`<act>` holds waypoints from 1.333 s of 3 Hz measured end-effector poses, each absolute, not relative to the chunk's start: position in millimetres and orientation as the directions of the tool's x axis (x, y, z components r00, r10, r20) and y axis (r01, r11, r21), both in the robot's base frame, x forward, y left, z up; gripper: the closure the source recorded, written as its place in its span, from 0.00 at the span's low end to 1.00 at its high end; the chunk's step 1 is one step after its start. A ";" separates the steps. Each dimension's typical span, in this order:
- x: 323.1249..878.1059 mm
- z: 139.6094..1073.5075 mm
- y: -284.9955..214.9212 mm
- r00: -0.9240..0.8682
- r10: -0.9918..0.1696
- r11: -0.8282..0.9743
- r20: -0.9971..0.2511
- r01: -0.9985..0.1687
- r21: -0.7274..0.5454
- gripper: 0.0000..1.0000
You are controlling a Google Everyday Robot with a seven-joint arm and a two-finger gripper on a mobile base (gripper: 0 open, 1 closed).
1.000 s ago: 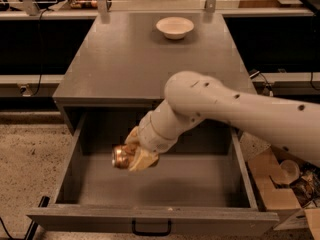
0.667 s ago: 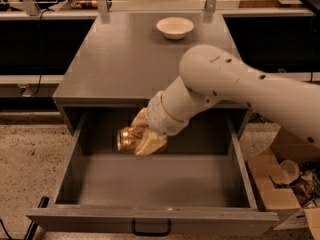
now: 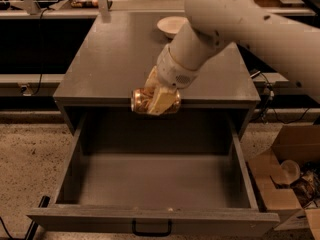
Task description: Pick orange can from top drawer and place on counter
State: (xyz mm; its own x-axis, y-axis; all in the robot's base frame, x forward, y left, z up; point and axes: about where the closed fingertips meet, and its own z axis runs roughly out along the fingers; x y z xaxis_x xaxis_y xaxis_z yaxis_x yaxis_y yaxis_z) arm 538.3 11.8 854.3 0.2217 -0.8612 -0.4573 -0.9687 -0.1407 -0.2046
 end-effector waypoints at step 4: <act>656.7 849.3 35.8 0.124 -0.950 -0.080 -0.286 -0.984 -0.161 0.35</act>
Offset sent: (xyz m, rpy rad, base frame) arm 0.1314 0.0144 0.0327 -0.2066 -0.0132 -0.0786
